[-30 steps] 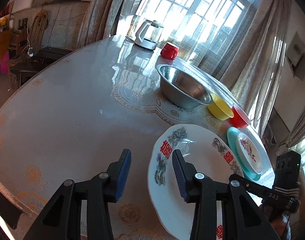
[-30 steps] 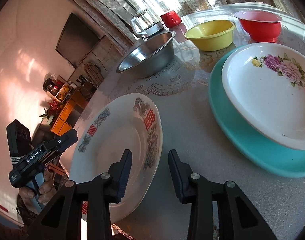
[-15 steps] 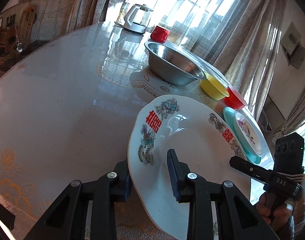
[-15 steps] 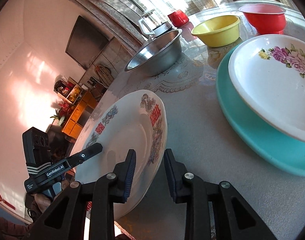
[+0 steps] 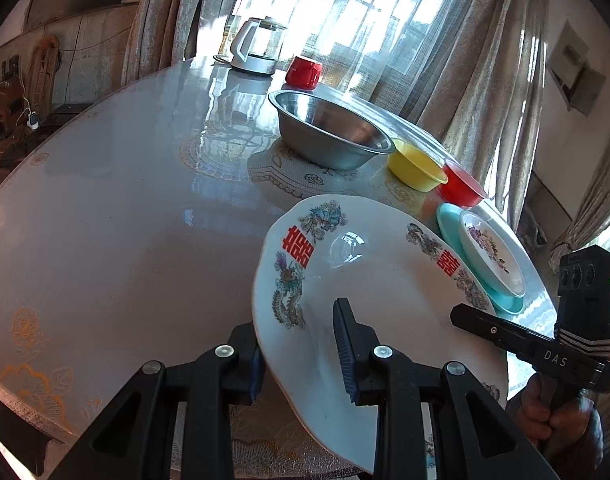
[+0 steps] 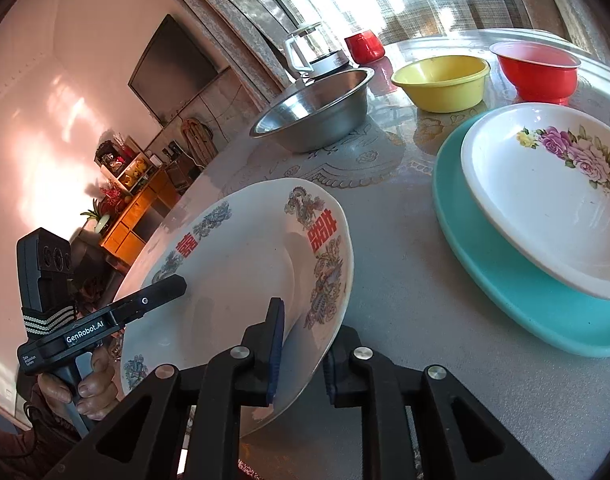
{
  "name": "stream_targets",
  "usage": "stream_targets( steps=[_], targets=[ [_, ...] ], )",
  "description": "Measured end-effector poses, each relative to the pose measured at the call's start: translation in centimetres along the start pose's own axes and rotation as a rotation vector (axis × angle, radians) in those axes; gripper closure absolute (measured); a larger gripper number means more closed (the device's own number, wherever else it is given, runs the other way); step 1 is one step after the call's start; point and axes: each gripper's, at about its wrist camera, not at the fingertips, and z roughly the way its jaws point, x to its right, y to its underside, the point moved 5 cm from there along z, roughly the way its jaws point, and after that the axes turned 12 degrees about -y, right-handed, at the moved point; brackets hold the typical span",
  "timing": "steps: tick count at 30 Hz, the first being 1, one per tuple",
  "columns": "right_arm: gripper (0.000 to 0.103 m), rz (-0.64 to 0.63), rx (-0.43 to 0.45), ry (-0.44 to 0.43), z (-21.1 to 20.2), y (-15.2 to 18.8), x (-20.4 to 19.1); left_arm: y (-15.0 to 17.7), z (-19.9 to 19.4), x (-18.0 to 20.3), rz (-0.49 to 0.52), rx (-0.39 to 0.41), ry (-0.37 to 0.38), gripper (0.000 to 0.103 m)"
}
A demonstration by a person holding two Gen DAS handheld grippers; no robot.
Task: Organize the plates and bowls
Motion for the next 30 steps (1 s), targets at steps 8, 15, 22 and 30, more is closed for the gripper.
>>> stream_targets(
  steps=[8, 15, 22, 30],
  targets=[
    [0.083, -0.047, 0.01, 0.03, -0.9, 0.0, -0.1, 0.1, -0.3, 1.6, 0.046, 0.016, 0.011, 0.073],
    [0.083, -0.061, 0.057, 0.043, -3.1, -0.6, -0.3, -0.4, -0.7, 3.5, 0.086, 0.036, 0.031, 0.073],
    [0.083, -0.056, 0.123, 0.087, -6.1, -1.5, 0.5, -1.7, -0.8, 7.0, 0.141, 0.058, 0.085, 0.073],
    [0.083, -0.024, 0.211, 0.172, -10.4, -2.5, 2.8, -3.3, -0.3, 12.7, 0.226, 0.071, 0.147, 0.07]
  ],
)
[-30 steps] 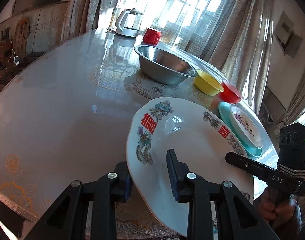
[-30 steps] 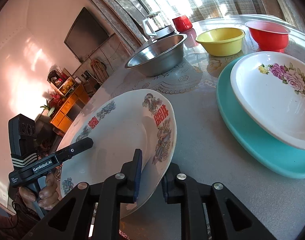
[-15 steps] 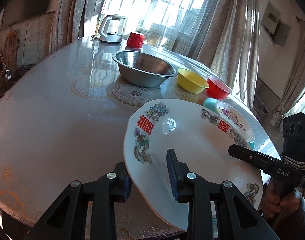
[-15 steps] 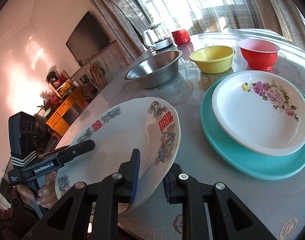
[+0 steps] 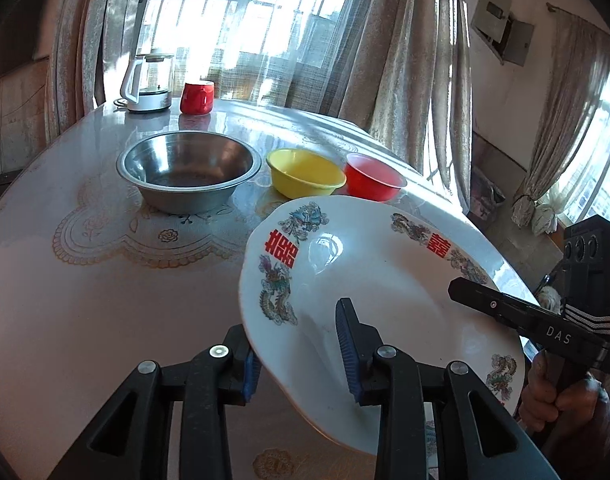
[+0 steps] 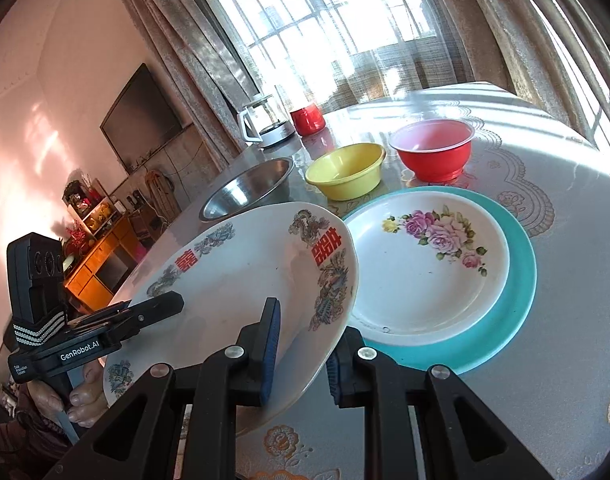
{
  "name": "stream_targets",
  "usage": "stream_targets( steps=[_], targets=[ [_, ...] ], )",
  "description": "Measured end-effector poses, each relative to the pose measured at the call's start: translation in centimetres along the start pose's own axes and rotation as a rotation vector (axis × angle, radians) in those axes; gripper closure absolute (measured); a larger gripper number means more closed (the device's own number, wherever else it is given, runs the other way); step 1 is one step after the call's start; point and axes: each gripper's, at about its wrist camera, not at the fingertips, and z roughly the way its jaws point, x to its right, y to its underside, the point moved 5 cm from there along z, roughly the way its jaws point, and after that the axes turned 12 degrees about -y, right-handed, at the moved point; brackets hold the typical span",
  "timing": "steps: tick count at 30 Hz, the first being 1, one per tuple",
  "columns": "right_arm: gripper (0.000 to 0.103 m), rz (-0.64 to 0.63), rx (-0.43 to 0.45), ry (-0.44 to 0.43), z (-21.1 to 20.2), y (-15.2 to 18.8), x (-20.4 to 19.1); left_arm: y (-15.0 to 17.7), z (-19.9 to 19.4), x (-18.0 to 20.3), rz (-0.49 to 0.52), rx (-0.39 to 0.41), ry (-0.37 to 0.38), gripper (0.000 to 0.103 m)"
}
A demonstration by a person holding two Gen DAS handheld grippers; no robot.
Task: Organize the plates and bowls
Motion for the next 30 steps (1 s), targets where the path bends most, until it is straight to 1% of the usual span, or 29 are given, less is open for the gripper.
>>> stream_targets(
  steps=[4, 7, 16, 19, 23, 26, 27, 28, 30],
  targets=[
    [0.082, 0.013, 0.036, 0.04, -1.4, -1.0, 1.5, -1.6, 1.0, 2.0, 0.025, 0.003, 0.026, 0.07],
    [0.081, 0.007, 0.053, 0.083, -2.0, -1.9, 2.5, -2.6, 2.0, 3.6, 0.055, 0.005, 0.029, 0.07],
    [0.081, 0.048, 0.098, 0.173, -3.0, -3.9, 6.7, -4.5, 5.0, 7.4, 0.108, -0.011, 0.058, 0.07],
    [0.081, 0.066, 0.1, 0.202, -2.9, -4.2, 8.3, -4.6, 6.3, 8.2, 0.112, -0.027, 0.06, 0.07],
    [0.08, 0.08, 0.092, 0.239, -2.1, -4.1, 9.9, -4.8, 7.6, 8.9, 0.108, -0.036, 0.04, 0.07],
    [0.078, 0.09, 0.081, 0.256, -1.4, -3.7, 10.8, -4.4, 8.8, 8.9, 0.095, -0.066, 0.038, 0.07],
    [0.079, 0.082, 0.092, 0.263, -1.5, -3.6, 10.8, -4.2, 9.0, 8.9, 0.098, -0.071, 0.037, 0.07],
    [0.079, 0.08, 0.077, 0.278, -1.3, -3.5, 11.0, -4.0, 9.3, 9.0, 0.107, -0.078, 0.027, 0.07],
    [0.079, 0.099, 0.059, 0.28, -0.9, -3.0, 11.4, -3.6, 9.6, 9.0, 0.118, -0.085, 0.019, 0.07]
  ],
)
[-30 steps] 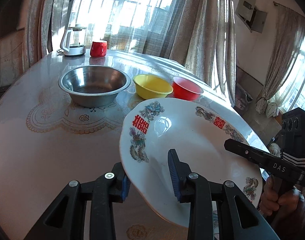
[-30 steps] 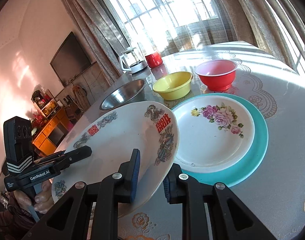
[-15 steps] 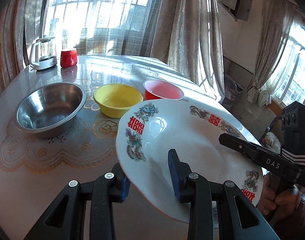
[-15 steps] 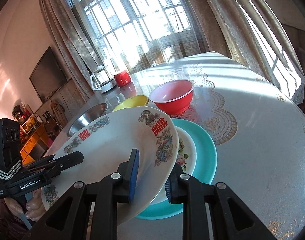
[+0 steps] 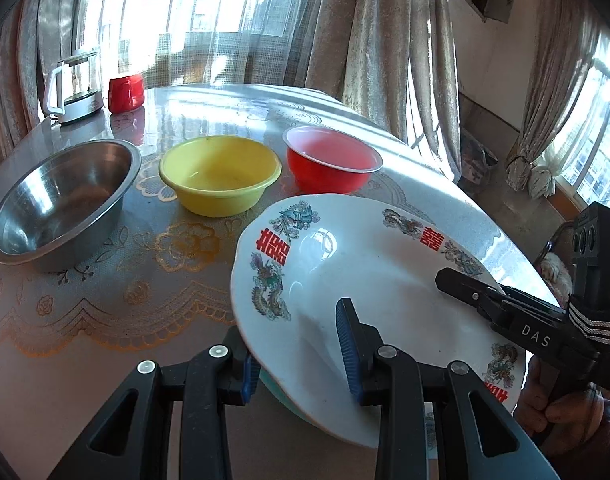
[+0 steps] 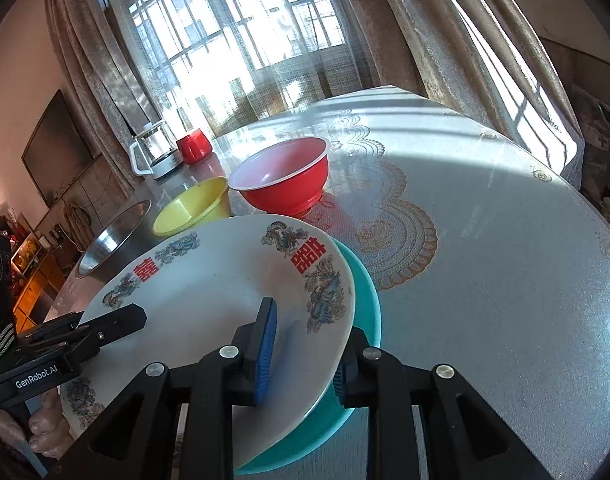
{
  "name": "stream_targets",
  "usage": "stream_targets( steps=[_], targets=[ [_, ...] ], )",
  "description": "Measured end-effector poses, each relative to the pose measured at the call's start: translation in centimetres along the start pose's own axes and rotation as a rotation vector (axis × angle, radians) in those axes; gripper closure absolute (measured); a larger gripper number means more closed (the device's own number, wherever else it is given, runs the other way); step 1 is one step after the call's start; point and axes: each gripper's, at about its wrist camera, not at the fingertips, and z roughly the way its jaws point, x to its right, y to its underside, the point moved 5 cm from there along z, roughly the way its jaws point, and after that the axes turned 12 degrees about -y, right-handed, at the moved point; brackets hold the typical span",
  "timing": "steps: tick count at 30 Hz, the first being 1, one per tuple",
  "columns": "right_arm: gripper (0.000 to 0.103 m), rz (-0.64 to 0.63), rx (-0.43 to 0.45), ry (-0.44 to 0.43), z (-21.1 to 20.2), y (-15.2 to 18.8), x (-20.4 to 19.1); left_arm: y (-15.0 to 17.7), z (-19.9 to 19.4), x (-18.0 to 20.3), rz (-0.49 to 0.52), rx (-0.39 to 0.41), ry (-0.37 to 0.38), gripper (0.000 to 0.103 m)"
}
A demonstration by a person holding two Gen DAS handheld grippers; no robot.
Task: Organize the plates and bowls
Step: 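Lower the large plate onto the rose plate and open the right gripper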
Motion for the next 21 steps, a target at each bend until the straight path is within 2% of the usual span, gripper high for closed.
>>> stream_targets(
  steps=[11, 21],
  targets=[
    [0.079, -0.006, -0.002, 0.018, 0.23, 0.52, 0.15, 0.65, 0.51, 0.4, 0.01, -0.017, 0.012, 0.07],
    [0.078, 0.035, -0.006, 0.001, -0.11, 0.91, -0.09, 0.99, 0.01, 0.33, -0.006, -0.021, -0.011, 0.07]
  ],
)
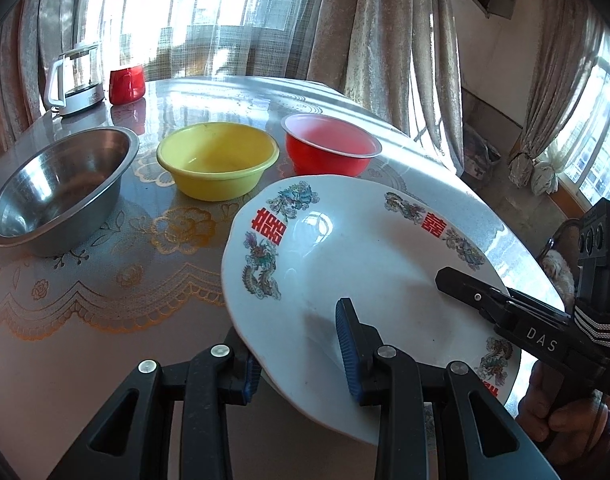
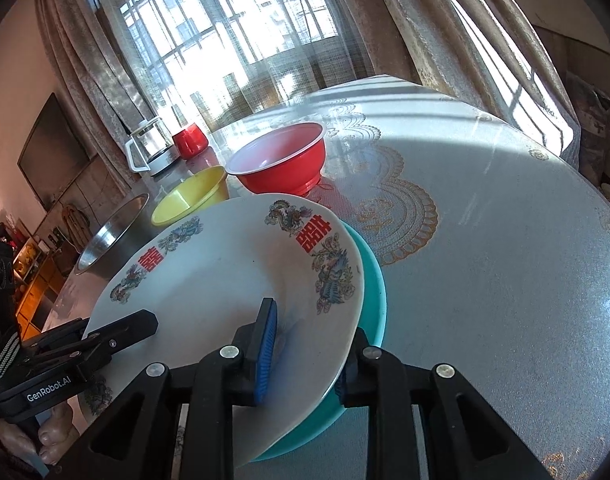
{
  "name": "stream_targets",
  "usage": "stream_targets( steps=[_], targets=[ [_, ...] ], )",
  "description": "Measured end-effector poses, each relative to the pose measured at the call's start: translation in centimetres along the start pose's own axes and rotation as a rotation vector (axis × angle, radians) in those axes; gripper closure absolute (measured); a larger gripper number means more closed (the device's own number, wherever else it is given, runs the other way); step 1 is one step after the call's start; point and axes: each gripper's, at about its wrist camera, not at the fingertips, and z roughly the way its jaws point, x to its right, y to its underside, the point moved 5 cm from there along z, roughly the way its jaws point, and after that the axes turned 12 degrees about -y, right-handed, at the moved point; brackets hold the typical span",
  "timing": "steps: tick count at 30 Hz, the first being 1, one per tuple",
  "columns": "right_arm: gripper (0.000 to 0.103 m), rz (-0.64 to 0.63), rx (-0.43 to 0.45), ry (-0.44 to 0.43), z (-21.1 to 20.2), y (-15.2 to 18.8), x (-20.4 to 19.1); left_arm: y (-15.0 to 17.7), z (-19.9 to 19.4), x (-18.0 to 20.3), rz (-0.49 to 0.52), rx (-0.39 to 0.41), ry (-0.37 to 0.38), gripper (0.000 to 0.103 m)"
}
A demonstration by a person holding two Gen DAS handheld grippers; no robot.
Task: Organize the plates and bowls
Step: 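Lower the large plate onto the rose plate and open the right gripper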
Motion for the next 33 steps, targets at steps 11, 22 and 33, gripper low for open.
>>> stream_targets(
  steps=[11, 22, 33],
  targets=[
    [0.075, 0.01, 0.034, -0.006, -1.8, 1.0, -0.9, 0.6, -1.5, -0.7, -0.052, 0.02, 0.009, 0.07],
    [0.078, -0.006, 0.066, 0.039, -2.1, 1.0, -1.2, 1.1, -1.7, -0.2, -0.054, 0.012, 0.014, 0.071],
    [0.079, 0.006, 0.065, 0.047, -1.5, 1.3, -0.7, 1.3, -1.8, -0.3, -0.051, 0.018, -0.006, 0.071]
  ],
)
